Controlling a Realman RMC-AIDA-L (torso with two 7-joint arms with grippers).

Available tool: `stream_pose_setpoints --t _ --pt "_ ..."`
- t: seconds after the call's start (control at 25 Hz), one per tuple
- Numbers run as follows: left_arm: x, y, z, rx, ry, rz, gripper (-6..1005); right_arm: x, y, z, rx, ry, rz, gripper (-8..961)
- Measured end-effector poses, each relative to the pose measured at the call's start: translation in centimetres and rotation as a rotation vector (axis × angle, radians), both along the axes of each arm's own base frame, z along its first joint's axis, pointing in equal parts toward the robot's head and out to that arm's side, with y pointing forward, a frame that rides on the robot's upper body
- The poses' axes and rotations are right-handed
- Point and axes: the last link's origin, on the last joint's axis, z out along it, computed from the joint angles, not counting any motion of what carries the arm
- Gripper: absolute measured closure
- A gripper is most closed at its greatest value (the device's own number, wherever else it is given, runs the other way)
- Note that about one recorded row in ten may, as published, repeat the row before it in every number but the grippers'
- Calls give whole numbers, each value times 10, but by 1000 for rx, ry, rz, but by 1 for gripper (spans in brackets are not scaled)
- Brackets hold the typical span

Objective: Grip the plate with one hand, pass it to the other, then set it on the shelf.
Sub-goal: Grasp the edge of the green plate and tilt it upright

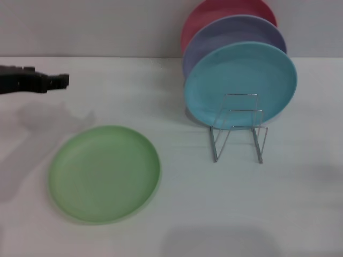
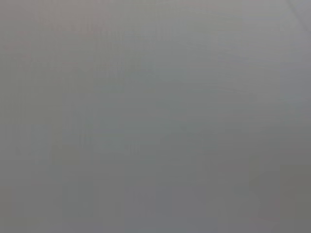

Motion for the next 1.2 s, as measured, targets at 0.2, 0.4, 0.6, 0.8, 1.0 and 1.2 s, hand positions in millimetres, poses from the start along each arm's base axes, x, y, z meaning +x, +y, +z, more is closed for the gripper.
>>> stream_pose_setpoints --t 0.2,0.4,0.6,0.8,1.0,1.2 --pt "-12 -10 -5 -72 1 61 193 0 0 0 -2 0 0 123" --pt "-27 -20 -16 -142 49 143 194 0 1 -1 -5 1 -3 123" --pt "-38 -26 -29 -204 58 187 194 0 1 -1 -6 1 -2 123" --pt "-50 -29 -42 -257 63 230 195 0 0 -2 -9 2 -5 122" --pt "-55 -28 -48 -281 103 252 196 1 -1 -3 -14 2 -7 122" --pt "-58 -28 -55 -306 108 264 197 0 -1 -5 -24 1 -4 122"
